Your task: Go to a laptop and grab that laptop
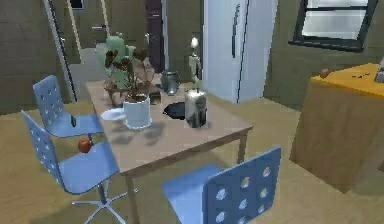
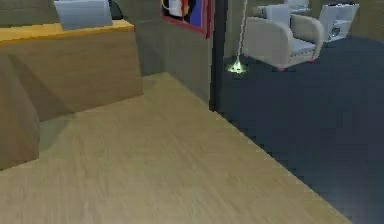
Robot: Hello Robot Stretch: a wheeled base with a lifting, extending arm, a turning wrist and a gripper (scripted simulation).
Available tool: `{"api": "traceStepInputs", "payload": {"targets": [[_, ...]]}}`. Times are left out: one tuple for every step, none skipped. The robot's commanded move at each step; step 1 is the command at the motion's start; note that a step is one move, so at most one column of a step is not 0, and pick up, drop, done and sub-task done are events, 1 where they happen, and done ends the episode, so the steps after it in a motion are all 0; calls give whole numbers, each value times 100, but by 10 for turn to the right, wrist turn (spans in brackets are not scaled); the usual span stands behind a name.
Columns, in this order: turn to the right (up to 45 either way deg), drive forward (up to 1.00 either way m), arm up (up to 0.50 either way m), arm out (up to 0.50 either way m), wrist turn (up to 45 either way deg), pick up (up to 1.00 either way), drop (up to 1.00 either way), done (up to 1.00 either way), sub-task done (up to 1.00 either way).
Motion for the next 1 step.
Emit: {"api": "traceStepInputs", "payload": {"targets": [[-450,0,0,0,0,0,0,0,0]]}}
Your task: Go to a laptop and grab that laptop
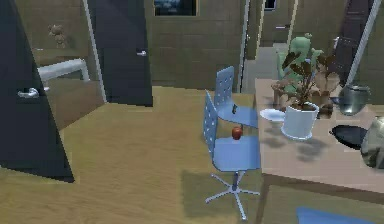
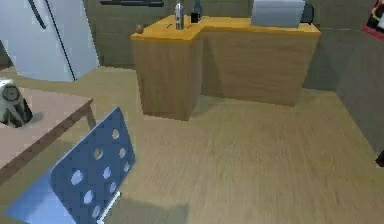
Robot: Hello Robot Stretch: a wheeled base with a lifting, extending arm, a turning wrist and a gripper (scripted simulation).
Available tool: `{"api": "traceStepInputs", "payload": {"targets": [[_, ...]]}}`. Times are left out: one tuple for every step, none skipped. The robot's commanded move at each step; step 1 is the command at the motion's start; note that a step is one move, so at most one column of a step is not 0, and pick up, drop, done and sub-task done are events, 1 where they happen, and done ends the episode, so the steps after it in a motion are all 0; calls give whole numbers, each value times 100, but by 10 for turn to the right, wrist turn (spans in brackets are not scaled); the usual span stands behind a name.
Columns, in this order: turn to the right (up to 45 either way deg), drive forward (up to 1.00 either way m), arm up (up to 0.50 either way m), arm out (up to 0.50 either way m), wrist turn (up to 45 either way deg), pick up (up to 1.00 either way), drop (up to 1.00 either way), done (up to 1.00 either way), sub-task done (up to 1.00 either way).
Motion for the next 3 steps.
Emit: {"api": "traceStepInputs", "payload": {"targets": [[-180,0,0,0,0,0,0,0,0],[0,100,0,0,0,0,0,0,0],[-90,0,0,0,0,0,0,0,0]]}}
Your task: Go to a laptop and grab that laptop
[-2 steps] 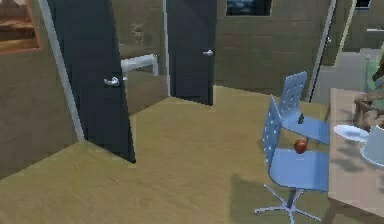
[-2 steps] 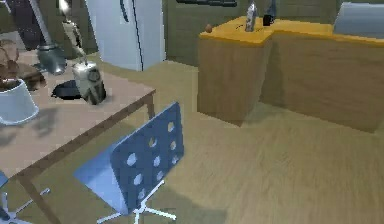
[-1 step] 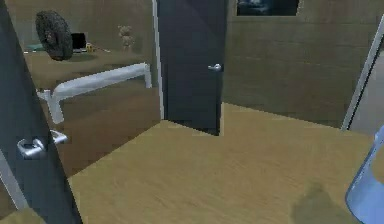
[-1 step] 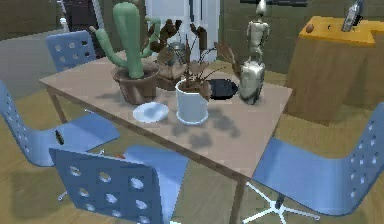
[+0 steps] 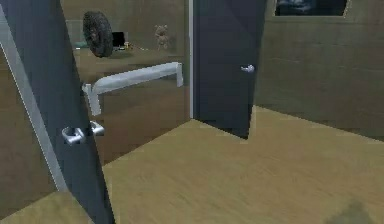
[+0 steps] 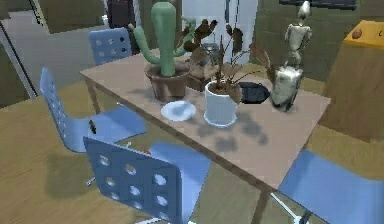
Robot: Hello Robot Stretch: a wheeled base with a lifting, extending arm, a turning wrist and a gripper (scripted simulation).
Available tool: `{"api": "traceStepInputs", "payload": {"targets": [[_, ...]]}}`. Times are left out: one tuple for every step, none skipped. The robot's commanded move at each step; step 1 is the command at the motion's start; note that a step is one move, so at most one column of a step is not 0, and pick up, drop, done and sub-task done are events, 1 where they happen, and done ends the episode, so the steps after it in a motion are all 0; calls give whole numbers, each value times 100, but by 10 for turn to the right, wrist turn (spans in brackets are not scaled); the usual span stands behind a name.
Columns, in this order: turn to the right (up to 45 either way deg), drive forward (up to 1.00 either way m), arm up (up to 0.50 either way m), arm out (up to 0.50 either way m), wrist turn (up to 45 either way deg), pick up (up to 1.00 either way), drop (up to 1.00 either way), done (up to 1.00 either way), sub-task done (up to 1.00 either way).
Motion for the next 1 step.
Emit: {"api": "traceStepInputs", "payload": {"targets": [[0,10,0,0,0,0,0,0,0]]}}
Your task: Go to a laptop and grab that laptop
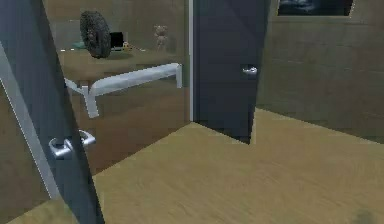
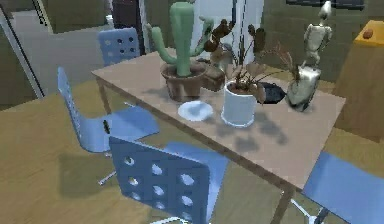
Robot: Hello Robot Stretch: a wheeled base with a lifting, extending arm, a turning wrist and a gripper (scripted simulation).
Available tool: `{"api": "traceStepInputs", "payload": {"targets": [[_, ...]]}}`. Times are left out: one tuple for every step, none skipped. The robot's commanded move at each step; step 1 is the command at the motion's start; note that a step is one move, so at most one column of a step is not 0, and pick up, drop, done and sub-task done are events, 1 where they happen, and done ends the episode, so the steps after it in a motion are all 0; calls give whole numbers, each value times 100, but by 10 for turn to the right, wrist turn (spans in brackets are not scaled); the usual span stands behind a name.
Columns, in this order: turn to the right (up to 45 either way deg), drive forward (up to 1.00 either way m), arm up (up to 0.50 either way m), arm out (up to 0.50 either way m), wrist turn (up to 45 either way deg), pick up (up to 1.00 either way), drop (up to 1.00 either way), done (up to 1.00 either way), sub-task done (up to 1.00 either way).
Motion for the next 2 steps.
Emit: {"api": "traceStepInputs", "payload": {"targets": [[180,0,0,0,0,0,0,0,0],[0,75,0,0,0,0,0,0,0]]}}
